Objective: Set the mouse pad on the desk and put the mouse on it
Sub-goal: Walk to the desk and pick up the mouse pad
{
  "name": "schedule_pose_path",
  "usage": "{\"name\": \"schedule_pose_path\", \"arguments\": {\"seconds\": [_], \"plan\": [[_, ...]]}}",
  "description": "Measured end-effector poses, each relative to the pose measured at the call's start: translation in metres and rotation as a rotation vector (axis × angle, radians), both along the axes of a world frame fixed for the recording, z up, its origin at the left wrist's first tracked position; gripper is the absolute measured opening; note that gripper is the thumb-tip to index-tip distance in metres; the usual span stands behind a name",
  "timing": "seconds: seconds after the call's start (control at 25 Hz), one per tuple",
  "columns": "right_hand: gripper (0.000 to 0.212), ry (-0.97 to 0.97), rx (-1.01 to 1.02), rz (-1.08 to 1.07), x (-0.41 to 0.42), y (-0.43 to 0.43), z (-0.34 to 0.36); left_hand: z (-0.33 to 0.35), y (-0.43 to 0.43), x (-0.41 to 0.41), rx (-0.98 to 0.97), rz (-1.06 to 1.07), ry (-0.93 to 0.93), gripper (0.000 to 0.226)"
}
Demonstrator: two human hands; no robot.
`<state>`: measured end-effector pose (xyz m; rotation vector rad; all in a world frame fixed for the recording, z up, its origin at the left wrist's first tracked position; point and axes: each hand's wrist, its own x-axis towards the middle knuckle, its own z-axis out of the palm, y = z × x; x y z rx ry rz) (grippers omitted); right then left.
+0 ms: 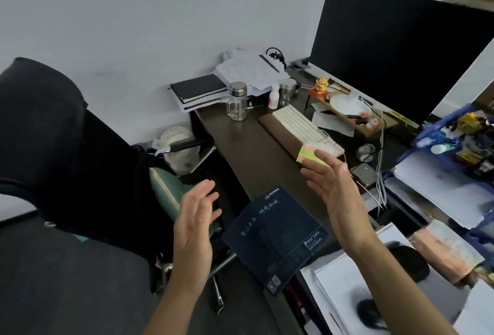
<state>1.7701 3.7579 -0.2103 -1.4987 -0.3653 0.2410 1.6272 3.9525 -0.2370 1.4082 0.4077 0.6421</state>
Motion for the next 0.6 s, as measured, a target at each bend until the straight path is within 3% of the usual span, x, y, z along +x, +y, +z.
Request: {"name": "schedule_pose_path", "arguments": {"seconds": [0.16, 0.32, 0.48, 0.6], "plan": [[0.085, 0.087, -0.099, -0.004, 0.026, 0.007, -0.046, -0.053, 0.001, 0.023, -0.073, -0.001, 0.087, 0.048], [0.065, 0.169, -0.262, 0.006, 0.052, 0.001, -0.104, -0.119, -0.016, 0.036, -0.130, 0.043, 0.232, 0.043], [0.055, 0.188, -0.547, 0.035, 0.085, -0.002, -0.162, -0.195, -0.040, 0.050, -0.186, 0.193, 0.364, 0.043], [0.048, 0.090, -0.778, 0.062, 0.112, -0.003, -0.199, -0.242, -0.053, 0.061, -0.261, 0.308, 0.458, 0.038]]}}
